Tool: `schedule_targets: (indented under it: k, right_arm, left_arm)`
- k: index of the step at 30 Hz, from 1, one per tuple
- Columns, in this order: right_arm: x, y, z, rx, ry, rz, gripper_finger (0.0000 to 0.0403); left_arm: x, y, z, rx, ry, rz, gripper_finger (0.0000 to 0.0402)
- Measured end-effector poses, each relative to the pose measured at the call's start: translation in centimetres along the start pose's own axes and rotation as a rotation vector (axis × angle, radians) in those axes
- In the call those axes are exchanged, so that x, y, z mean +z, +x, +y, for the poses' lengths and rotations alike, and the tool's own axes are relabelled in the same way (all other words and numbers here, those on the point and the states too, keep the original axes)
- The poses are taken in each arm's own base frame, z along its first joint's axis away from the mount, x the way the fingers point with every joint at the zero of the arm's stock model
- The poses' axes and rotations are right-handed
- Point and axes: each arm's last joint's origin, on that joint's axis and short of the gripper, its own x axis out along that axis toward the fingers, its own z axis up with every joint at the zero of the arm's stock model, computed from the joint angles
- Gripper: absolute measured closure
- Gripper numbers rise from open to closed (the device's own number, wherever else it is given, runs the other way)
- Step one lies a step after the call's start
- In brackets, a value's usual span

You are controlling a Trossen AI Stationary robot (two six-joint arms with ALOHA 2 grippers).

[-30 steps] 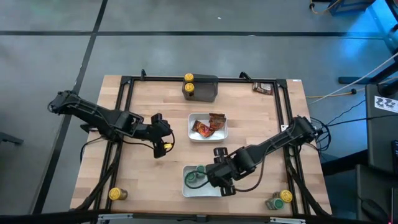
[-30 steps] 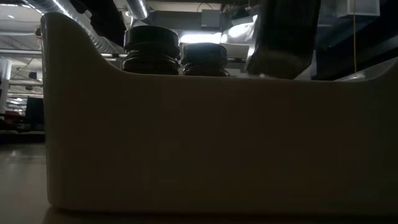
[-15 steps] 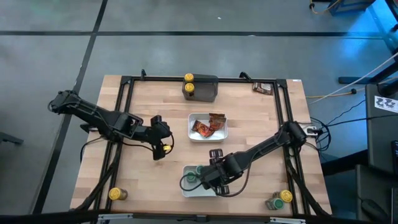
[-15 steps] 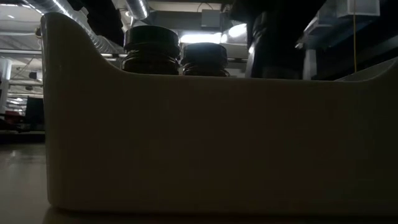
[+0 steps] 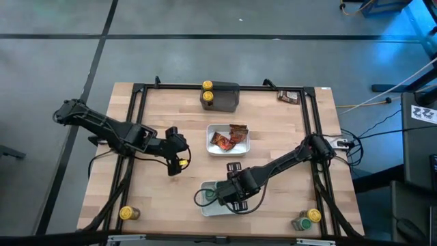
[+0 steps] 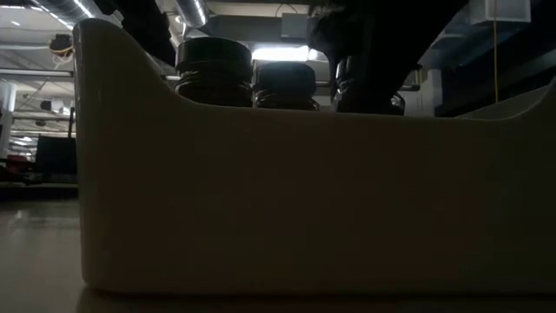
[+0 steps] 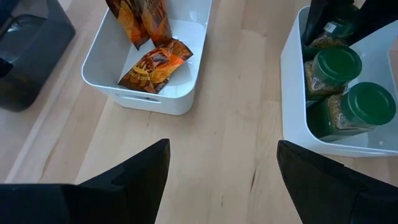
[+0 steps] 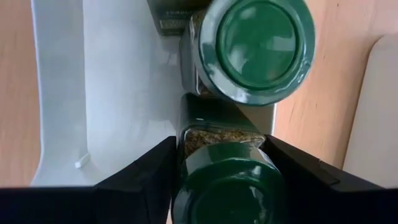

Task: Sort spices by type
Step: Put the green seasoning bottle into the bottom white bin

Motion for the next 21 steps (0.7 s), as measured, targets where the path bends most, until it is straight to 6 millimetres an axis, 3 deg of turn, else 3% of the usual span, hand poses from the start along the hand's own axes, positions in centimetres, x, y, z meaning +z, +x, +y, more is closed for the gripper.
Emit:
schedule_targets:
  k: [7, 15, 21]
  right_arm:
    - [0.1, 0.0, 0.0, 0.000, -0.018, -0.014, 0.0154]
    - [0.0, 0.0, 0.1, 0.003, -0.025, -0.003, 0.0147]
    - [-0.2, -1.5, -0.1, 0.013, -0.011, -0.021, 0.0146]
  left_arm:
    - [0.0, 0.0, 0.0, 0.000, 0.007, 0.000, 0.0121]
    - [0.0, 0.0, 0.0, 0.000, 0.006, 0.000, 0.0121]
    - [0.0, 0.0, 0.0, 0.000, 0.006, 0.000, 0.0121]
